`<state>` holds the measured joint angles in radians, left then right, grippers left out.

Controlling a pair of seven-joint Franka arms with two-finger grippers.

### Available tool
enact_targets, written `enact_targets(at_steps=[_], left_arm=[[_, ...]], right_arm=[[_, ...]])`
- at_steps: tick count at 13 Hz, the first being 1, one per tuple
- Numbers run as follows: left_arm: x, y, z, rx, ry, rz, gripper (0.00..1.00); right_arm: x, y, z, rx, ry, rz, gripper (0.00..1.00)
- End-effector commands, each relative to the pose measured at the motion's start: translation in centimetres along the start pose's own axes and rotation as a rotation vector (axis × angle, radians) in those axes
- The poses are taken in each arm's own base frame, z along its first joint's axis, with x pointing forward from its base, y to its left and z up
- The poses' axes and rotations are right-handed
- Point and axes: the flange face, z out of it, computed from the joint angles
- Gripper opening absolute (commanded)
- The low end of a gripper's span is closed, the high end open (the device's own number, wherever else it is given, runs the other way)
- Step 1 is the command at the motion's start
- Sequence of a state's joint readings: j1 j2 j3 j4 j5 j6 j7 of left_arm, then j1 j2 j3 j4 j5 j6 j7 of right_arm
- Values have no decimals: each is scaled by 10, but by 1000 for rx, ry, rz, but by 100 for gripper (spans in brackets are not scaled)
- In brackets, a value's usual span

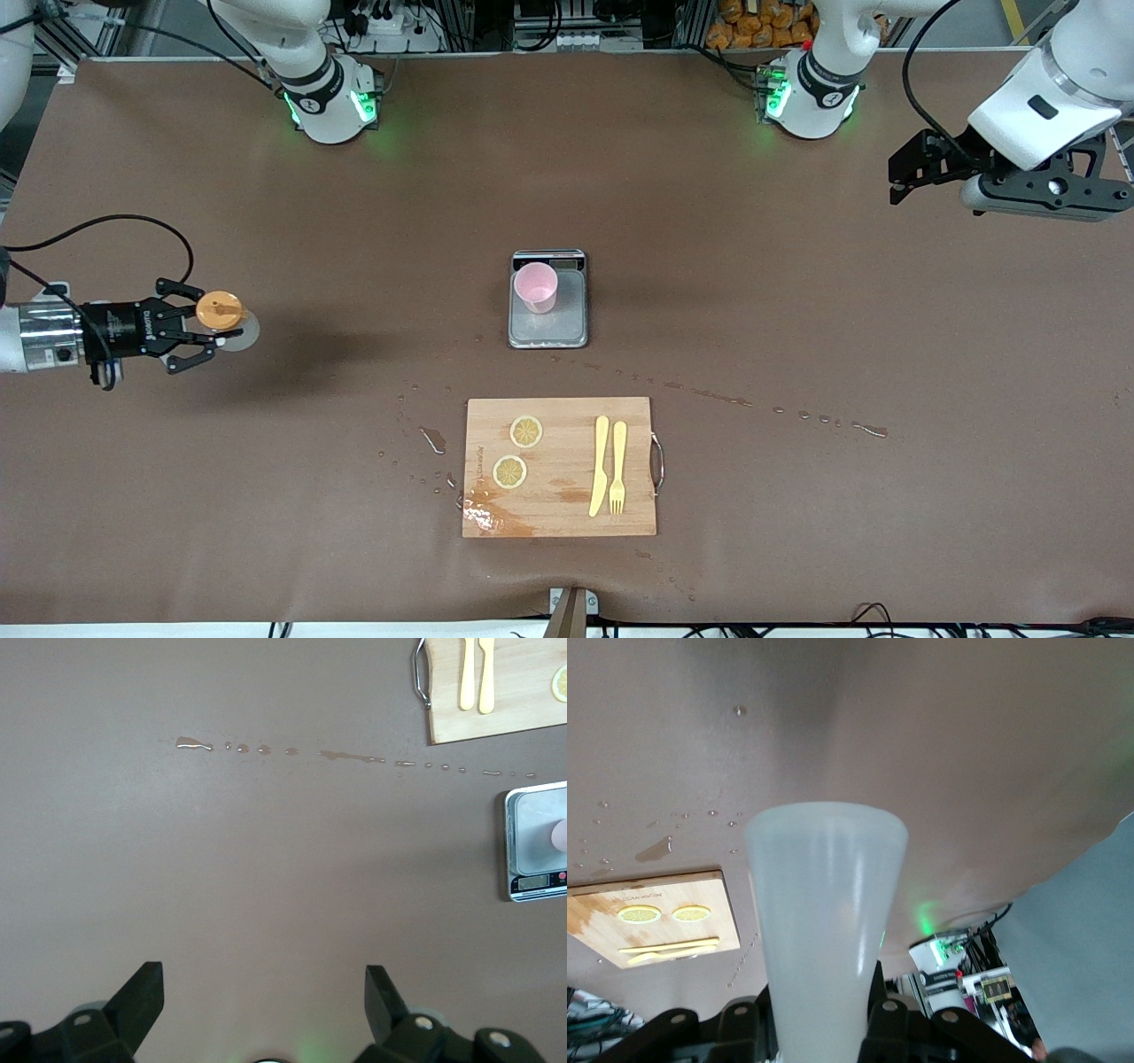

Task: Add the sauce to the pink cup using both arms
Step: 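Carry the bottle back toward its starting spot with the right gripper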

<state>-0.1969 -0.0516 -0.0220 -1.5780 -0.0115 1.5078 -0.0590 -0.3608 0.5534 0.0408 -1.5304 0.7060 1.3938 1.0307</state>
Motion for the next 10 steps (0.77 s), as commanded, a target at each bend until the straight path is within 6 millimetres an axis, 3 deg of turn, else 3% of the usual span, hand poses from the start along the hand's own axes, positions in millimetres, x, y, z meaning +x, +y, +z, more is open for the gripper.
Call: enact_targets(at_steps=[1,5,8,10], left_arm=[[-6,1,-7,13,4,-10,100],[-5,0,-7,14,4,-10,100],[-5,-1,-6,16,3,-12,100],[-5,-2,-6,16,3,-14,100]], right_arm=[[55,11,-8,32,-121,-30,0],[135,36,-4,48,-233,-96,0],[159,52,9,42,-286,-122,0],[185,61,17,53,-310,-150,0]])
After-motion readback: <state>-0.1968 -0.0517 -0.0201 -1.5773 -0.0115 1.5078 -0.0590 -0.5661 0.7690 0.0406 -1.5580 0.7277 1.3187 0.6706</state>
